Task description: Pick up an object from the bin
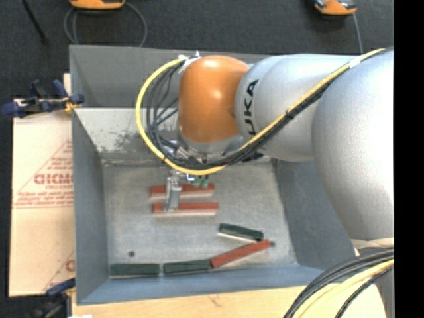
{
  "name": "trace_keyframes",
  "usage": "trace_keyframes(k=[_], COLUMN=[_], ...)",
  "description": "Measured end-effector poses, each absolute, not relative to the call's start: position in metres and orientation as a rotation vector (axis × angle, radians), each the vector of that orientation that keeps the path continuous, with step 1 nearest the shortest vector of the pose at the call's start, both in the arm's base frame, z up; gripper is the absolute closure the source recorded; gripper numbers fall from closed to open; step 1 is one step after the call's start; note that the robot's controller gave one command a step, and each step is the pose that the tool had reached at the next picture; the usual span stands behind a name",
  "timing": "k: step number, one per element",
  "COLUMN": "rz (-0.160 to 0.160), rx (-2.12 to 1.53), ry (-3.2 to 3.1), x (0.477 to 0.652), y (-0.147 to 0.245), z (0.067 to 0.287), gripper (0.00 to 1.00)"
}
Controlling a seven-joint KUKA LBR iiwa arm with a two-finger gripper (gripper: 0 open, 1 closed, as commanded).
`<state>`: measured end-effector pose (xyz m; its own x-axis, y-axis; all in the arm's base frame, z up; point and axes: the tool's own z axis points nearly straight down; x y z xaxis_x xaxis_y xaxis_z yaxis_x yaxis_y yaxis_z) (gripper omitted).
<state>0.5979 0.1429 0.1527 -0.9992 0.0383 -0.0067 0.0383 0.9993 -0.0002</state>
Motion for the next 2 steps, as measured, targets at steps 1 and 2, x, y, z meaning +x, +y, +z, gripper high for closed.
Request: trace_keyframes(k=[1,2], rz=[-0.003,0.003], rx=[-0.246,-0.241], ry=[3.133,3.127], x=[0.6049,0.6065], y=[0.1102,0.1127], z=[0.0678,0.0713], gripper=[0.0,1.0])
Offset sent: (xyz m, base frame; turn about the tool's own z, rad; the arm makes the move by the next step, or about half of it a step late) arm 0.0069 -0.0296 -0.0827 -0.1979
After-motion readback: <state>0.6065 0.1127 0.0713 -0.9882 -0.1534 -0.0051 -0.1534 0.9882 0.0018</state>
